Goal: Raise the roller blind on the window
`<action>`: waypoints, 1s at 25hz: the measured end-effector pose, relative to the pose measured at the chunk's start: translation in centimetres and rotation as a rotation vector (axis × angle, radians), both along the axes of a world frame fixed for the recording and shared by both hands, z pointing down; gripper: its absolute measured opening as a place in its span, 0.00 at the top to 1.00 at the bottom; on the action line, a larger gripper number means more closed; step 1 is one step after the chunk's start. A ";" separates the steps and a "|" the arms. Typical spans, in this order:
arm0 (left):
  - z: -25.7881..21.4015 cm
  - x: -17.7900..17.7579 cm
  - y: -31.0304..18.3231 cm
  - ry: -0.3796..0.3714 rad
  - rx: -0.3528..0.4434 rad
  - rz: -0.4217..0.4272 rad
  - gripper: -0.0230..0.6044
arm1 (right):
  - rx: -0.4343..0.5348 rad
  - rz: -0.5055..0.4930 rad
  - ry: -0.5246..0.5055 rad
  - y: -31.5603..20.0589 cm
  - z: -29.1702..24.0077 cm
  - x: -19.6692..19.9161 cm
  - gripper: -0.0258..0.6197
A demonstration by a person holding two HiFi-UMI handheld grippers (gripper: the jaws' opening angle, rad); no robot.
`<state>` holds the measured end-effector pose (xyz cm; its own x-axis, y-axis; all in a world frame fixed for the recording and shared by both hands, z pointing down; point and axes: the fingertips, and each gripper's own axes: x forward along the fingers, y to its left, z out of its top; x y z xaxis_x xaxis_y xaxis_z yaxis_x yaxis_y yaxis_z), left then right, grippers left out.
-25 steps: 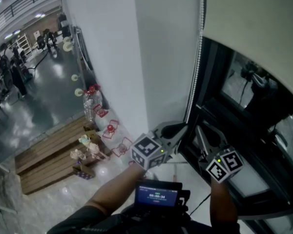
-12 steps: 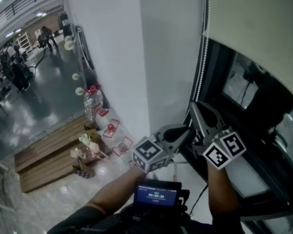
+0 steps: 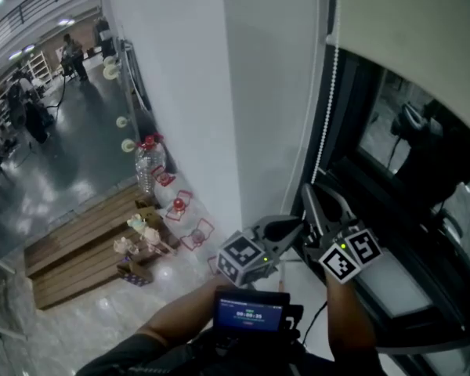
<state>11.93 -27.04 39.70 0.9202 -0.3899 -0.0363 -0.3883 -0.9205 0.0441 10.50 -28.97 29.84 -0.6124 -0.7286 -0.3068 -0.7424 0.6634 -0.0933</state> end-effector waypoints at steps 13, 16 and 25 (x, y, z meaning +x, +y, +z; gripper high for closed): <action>5.4 -0.2 0.0 -0.042 -0.058 -0.008 0.95 | -0.090 0.006 0.023 -0.3 5.3 -0.1 0.94; 6.5 -0.6 0.1 -0.029 -0.099 -0.013 0.95 | -0.114 -0.003 0.023 -0.3 6.6 -0.3 0.94; 4.2 -5.9 -1.9 0.007 -0.118 -0.110 0.86 | -0.117 -0.014 0.013 0.0 6.8 -0.2 0.94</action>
<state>6.03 -28.93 43.95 0.8715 -0.4903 0.0096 -0.4859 -0.8606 0.1525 10.31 -28.98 36.63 -0.6262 -0.7501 -0.2126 -0.7347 0.6590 -0.1613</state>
